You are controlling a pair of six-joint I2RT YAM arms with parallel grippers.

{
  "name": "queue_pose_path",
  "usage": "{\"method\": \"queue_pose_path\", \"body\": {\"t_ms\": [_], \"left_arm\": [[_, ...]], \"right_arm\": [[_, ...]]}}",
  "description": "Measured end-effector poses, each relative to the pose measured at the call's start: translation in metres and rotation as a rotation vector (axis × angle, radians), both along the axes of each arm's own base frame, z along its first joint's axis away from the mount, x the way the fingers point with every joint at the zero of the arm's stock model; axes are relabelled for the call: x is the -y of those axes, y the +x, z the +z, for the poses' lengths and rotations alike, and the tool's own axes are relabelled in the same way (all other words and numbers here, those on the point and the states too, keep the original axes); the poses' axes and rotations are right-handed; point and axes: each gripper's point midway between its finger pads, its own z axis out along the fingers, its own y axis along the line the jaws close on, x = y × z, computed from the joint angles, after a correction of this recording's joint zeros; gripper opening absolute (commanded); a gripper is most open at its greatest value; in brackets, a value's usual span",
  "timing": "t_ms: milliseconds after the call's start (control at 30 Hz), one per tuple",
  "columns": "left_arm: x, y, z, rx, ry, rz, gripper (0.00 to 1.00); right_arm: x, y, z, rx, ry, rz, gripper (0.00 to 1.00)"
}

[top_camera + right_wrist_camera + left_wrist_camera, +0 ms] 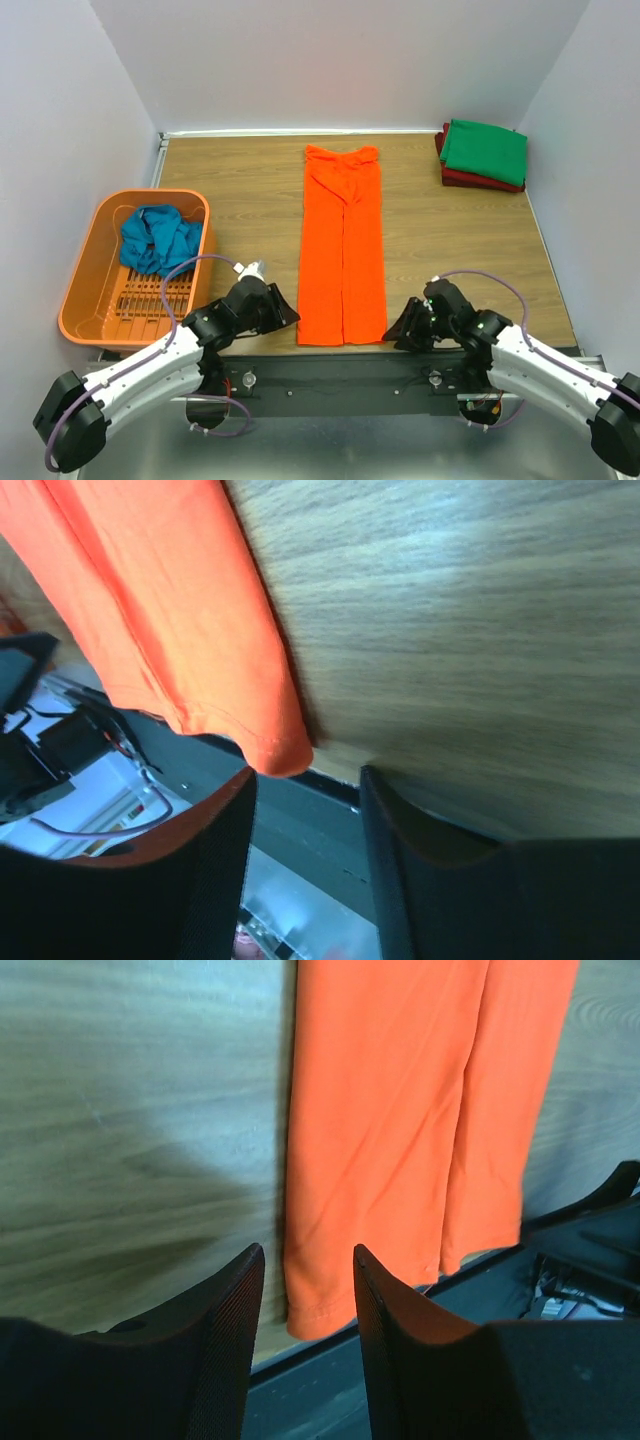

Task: Fold and stack the t-shirts
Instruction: Fold the tshirt

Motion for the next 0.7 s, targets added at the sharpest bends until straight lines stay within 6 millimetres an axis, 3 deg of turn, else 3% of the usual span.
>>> {"method": "queue_pose_path", "body": {"t_ms": [233, 400, 700], "left_arm": [[0.01, -0.018, -0.008, -0.052, 0.011, -0.05, 0.48], [0.012, -0.03, -0.02, -0.105, 0.054, -0.08, 0.48], [0.014, -0.03, -0.009, -0.117, 0.072, -0.088, 0.47]], "right_arm": [[-0.009, 0.004, 0.0, -0.013, 0.043, -0.017, 0.51], [-0.011, 0.005, -0.003, -0.027, 0.05, -0.021, 0.42], [-0.013, 0.005, -0.007, -0.021, 0.069, -0.021, 0.28]]}}
